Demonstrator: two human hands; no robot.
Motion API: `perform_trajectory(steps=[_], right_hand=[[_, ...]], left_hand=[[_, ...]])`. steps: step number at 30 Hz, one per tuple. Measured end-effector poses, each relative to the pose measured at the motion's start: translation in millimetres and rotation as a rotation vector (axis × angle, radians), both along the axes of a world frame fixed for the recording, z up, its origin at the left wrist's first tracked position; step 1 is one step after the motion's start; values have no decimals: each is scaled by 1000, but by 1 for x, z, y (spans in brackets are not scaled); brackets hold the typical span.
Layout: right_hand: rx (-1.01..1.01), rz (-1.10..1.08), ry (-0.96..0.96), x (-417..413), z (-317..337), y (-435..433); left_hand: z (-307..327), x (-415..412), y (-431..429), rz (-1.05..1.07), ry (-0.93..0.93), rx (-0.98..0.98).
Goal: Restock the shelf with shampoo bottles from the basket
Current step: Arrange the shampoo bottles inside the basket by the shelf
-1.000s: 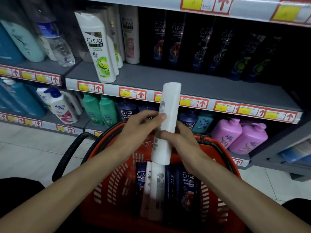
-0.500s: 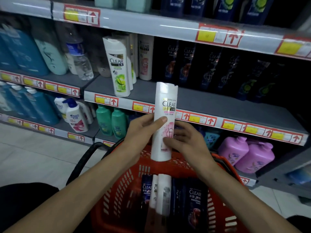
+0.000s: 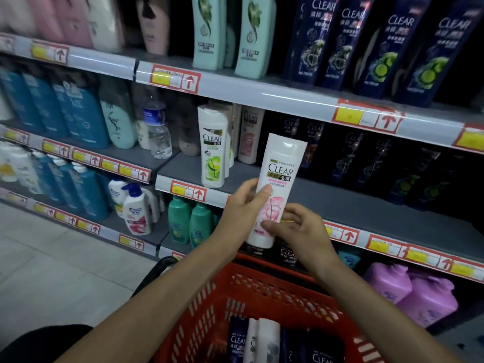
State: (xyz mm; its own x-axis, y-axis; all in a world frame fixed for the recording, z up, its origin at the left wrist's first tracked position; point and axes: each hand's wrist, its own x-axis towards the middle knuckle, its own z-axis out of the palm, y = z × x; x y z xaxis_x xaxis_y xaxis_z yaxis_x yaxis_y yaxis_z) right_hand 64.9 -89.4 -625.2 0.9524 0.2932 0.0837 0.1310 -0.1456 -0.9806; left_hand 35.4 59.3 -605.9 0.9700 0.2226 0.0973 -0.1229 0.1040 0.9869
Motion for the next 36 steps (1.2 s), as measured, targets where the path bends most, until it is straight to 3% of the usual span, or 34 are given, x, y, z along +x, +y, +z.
perform_trajectory(steps=[5,8,12,24,36], right_hand=[[3,-107,-127,40,1,29],[2,-155,-163,65,0,44],[-18,-204,-228,94,-2,60],[-161,-328,-255,194,-23,110],[-319,-438,-303,226,-34,129]], left_hand=[[-9,22,24,109,-31,445],[-12,34,34,96,-2,514],[-6,55,36,85,-15,486],[-25,137,37,142,26,126],[-40,172,52,122,108,202]])
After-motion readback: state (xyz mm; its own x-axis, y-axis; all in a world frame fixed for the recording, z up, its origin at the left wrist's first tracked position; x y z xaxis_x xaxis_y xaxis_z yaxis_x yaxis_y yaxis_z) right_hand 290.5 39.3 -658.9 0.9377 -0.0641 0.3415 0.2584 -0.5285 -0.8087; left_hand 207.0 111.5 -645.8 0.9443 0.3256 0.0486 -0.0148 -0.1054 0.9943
